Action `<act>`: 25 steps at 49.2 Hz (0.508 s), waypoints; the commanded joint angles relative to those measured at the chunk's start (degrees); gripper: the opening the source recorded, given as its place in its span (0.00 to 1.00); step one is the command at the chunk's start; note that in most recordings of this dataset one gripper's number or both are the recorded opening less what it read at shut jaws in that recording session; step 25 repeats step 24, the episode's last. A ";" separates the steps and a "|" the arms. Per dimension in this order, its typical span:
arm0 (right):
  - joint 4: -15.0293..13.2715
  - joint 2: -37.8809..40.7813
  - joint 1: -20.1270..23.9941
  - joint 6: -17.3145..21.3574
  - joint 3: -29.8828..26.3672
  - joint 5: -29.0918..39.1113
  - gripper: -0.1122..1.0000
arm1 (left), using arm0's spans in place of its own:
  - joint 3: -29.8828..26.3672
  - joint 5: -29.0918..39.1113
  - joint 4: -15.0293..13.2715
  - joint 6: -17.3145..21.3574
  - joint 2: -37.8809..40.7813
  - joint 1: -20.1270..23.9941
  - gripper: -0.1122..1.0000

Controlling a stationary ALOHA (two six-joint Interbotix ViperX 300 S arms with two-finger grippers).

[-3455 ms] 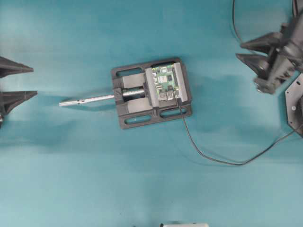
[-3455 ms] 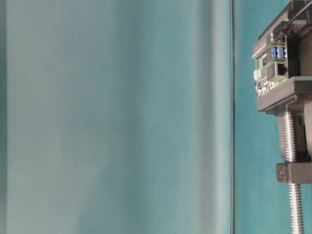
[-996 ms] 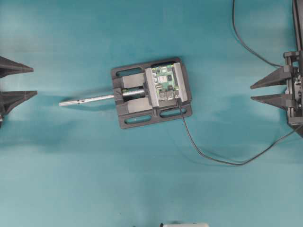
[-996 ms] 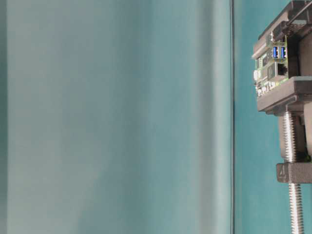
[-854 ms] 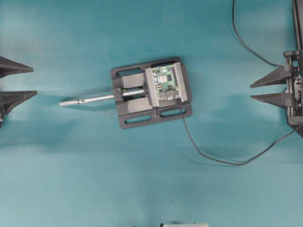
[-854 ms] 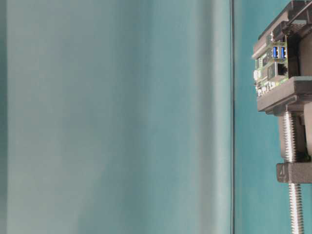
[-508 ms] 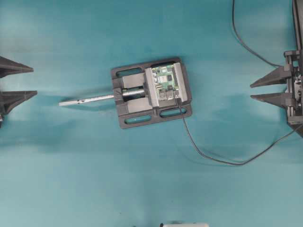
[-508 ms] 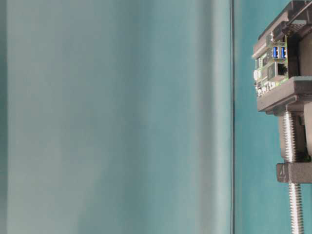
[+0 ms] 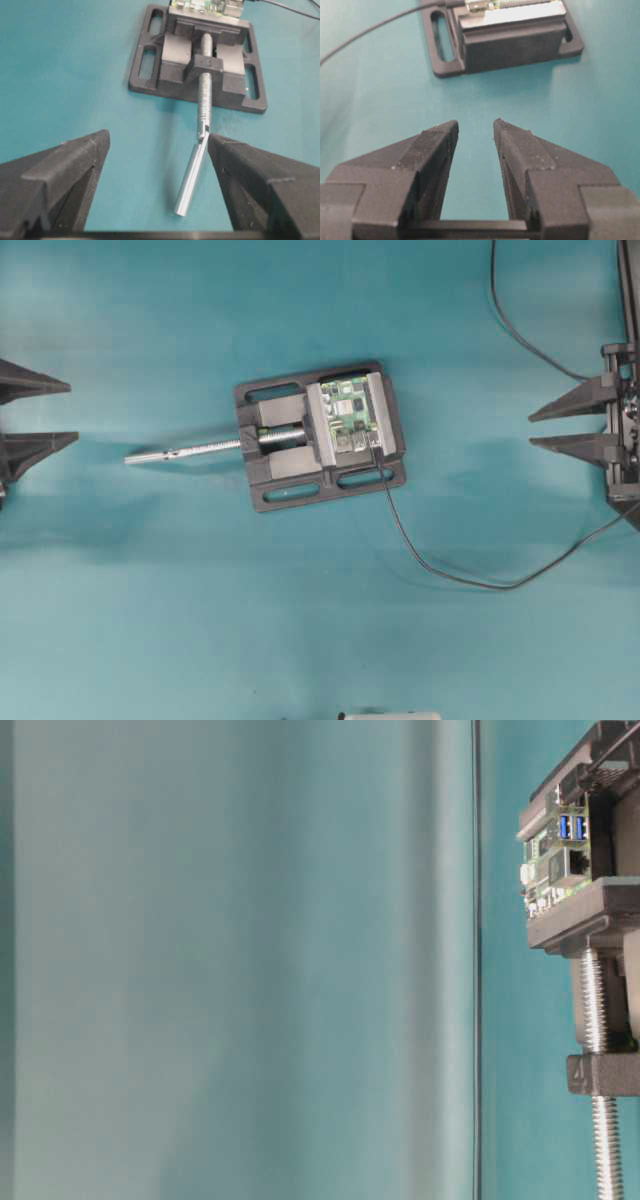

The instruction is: Insert the USB into the fixed PCB.

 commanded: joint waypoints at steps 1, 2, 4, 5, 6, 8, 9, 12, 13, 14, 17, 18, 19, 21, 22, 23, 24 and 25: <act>-0.09 0.35 0.09 2.46 -1.32 -0.09 0.47 | -0.70 -0.18 0.18 -0.18 0.53 0.09 0.95; 0.00 0.44 0.09 3.16 -1.14 -0.09 0.47 | -0.70 -0.18 0.18 -0.18 0.53 0.18 0.95; -0.09 0.35 0.00 4.66 -0.79 -0.09 0.47 | -0.62 -0.18 0.26 -0.18 0.53 0.18 0.95; -0.18 0.35 0.09 5.45 -0.79 -0.09 0.47 | -0.70 -0.18 0.18 -0.18 0.53 0.18 0.95; -0.26 0.35 0.00 6.24 -0.79 -0.09 0.47 | -0.70 -0.18 0.18 -0.18 0.53 0.18 0.95; -0.44 0.35 0.00 7.56 -0.88 -0.09 0.47 | -0.62 -0.26 0.18 -0.18 0.53 0.18 0.95; -0.62 0.35 0.00 8.17 -0.97 -0.09 0.47 | -0.70 -0.18 0.18 -0.18 0.53 0.18 0.95; -2.90 0.35 0.09 10.46 -1.23 -0.09 0.47 | -0.70 -0.26 0.18 -0.18 0.53 0.18 0.95; -3.87 0.35 0.00 11.07 -1.23 -0.09 0.47 | -0.62 -0.18 0.26 -0.18 0.53 0.18 0.95; -5.01 0.35 0.09 11.69 -1.32 -0.09 0.47 | -0.70 -0.18 0.18 -0.18 0.53 0.18 0.95; -8.44 0.35 0.09 13.71 -1.41 0.09 0.47 | -0.70 -0.18 0.26 -0.18 0.53 0.18 0.95; -9.40 0.35 0.09 14.59 -1.32 0.18 0.47 | -0.70 -0.18 0.18 -0.18 0.53 0.18 0.95; -10.28 0.35 0.09 15.47 -1.32 0.26 0.47 | -0.62 -0.18 0.18 -0.18 0.53 0.18 0.95; -11.60 0.35 0.18 17.23 -1.14 0.62 0.47 | -0.62 -0.18 0.18 -0.18 0.53 0.18 0.95; -12.13 0.35 0.18 18.37 -1.05 0.97 0.47 | -0.70 -0.18 0.18 -0.18 0.53 0.18 0.95; -12.57 0.35 0.18 19.42 -0.88 1.14 0.47 | -0.70 -0.18 0.18 -0.18 0.53 0.18 0.95; -13.10 0.35 0.26 20.57 -0.70 1.32 0.47 | -0.70 -0.26 0.18 -0.18 0.53 0.18 0.95; -13.10 0.35 0.26 20.57 -0.70 1.32 0.47 | -0.70 -0.26 0.18 -0.18 0.53 0.18 0.95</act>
